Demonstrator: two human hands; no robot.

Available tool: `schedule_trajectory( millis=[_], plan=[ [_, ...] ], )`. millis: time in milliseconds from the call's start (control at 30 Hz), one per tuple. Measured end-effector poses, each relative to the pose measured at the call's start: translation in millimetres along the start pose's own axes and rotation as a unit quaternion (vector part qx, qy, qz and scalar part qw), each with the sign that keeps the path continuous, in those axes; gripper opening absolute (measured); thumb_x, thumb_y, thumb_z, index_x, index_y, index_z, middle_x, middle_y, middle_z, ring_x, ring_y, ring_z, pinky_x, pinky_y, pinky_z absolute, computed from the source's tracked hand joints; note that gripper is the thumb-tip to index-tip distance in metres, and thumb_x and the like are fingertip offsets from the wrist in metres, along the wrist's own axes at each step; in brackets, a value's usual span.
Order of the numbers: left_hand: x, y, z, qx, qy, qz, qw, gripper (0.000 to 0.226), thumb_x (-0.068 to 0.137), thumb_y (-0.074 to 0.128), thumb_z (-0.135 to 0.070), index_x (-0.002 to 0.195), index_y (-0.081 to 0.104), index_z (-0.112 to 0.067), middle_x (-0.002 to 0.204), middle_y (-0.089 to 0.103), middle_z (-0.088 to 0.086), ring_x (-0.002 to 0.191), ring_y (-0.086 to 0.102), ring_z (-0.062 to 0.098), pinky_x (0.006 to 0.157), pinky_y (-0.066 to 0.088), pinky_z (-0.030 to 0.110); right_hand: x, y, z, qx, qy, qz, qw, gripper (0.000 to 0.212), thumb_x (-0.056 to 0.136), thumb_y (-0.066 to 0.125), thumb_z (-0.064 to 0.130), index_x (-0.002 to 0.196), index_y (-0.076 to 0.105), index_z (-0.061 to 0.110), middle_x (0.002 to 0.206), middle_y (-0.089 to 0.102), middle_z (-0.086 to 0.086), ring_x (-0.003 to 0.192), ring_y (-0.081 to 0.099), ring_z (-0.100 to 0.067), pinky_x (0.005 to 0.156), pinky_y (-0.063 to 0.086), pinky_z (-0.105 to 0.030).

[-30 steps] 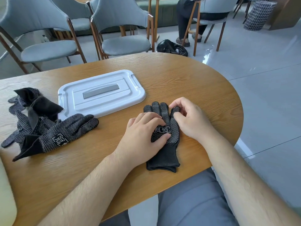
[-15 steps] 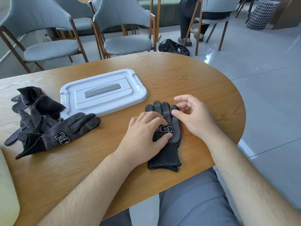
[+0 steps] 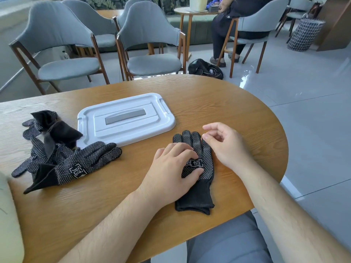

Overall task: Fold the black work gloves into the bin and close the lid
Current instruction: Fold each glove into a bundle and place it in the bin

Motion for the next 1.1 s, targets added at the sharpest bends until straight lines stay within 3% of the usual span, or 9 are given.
schedule_trajectory(
  millis=[500,767,933,1033,1100],
  plan=[
    [0.2,-2.6,1.2,0.008,-0.012,0.003,1.000,0.031,0.094,0.055,-0.057,0.113,0.064,-0.035,0.123,0.053,-0.022,0.121,0.049,0.003,0.099,0.030,0.025,4.8,4.5,-0.3,0.001,-0.011,0.008,1.000,0.020,0.097,0.066,0.024,0.109,0.068,0.041,0.097,0.070,0.014,0.095,0.065,-0.003,0.089,0.057,-0.037],
    [-0.6,-1.3,1.1,0.005,-0.008,0.016,1.000,0.031,0.095,0.054,-0.055,0.114,0.064,-0.033,0.125,0.054,-0.020,0.123,0.048,0.005,0.099,0.035,0.028,3.3,6.3,4.6,-0.046,-0.026,-0.003,0.999,0.015,0.097,0.063,0.029,0.111,0.068,0.034,0.100,0.067,0.018,0.095,0.061,0.003,0.084,0.051,-0.022],
    [-0.7,0.0,1.9,0.006,-0.004,0.010,1.000,0.030,0.094,0.054,-0.054,0.112,0.065,-0.032,0.124,0.054,-0.019,0.123,0.049,0.007,0.098,0.036,0.029,3.2,7.8,5.6,-0.078,-0.037,-0.015,0.996,0.013,0.096,0.066,0.024,0.106,0.067,0.032,0.098,0.063,0.017,0.090,0.057,0.004,0.074,0.040,-0.007],
    [-1.8,1.4,2.0,0.013,-0.001,0.012,1.000,0.031,0.095,0.053,-0.053,0.114,0.065,-0.031,0.126,0.055,-0.017,0.124,0.049,0.009,0.098,0.037,0.031,4.9,9.7,4.8,-0.106,-0.034,-0.028,0.993,0.010,0.097,0.064,0.024,0.104,0.067,0.030,0.099,0.060,0.015,0.088,0.055,0.003,0.070,0.037,-0.006],
    [-2.0,1.5,1.9,0.013,0.000,0.016,1.000,0.032,0.096,0.053,-0.054,0.116,0.064,-0.031,0.127,0.054,-0.017,0.124,0.049,0.009,0.099,0.039,0.032,5.3,10.4,5.0,-0.117,-0.037,-0.032,0.992,0.010,0.099,0.062,0.025,0.107,0.067,0.027,0.102,0.058,0.015,0.089,0.054,0.000,0.075,0.043,-0.013]
  ],
)
Point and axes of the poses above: each hand's wrist, its own x-axis towards the middle knuckle, its own y-axis out of the palm, z = x × y, the point moved 3 cm from there along x, towards the middle knuckle
